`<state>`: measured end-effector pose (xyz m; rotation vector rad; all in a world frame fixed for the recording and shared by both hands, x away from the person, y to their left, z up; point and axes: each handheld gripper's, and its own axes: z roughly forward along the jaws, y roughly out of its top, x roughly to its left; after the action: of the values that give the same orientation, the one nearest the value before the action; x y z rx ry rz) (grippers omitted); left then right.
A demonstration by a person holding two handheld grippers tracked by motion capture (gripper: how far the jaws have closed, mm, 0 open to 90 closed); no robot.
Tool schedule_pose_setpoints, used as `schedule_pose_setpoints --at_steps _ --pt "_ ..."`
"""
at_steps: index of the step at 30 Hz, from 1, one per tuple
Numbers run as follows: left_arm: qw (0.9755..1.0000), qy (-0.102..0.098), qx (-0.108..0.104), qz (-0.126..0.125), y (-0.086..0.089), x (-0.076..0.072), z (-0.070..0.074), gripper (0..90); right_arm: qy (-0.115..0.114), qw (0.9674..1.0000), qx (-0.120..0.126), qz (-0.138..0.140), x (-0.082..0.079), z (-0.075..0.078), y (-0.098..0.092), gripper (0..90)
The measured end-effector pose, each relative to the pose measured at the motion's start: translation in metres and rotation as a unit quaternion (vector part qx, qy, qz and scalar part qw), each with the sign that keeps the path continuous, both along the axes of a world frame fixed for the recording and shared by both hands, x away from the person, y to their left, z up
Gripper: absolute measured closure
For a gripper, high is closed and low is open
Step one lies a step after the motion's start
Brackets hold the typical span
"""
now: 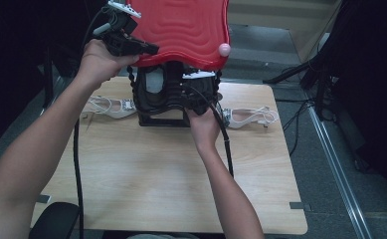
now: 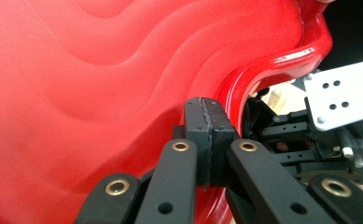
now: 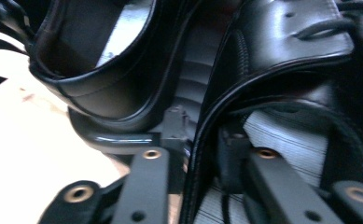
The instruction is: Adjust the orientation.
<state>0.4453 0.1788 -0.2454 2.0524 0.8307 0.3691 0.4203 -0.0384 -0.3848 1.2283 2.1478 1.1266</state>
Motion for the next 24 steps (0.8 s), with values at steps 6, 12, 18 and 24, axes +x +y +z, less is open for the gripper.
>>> schedule_pose_setpoints --at_steps 6,12,18,24 --pt "1.0 0.0 0.002 0.004 -0.001 -0.001 0.0 90.0 0.001 0.9997 0.024 0.009 -0.008 0.007 -0.006 64.2" --pt "1.0 0.001 0.001 0.005 -0.001 0.0 0.0 90.0 -0.012 0.9994 0.024 0.02 -0.033 0.021 -0.02 71.4" --pt "1.0 0.0 0.001 0.005 -0.001 0.0 0.0 90.0 0.008 0.9977 0.033 0.058 -0.052 0.023 -0.027 87.4" --pt "1.0 0.0 0.001 0.005 -0.001 -0.001 0.0 90.0 0.029 0.9948 0.032 0.092 -0.064 0.01 -0.037 90.0"
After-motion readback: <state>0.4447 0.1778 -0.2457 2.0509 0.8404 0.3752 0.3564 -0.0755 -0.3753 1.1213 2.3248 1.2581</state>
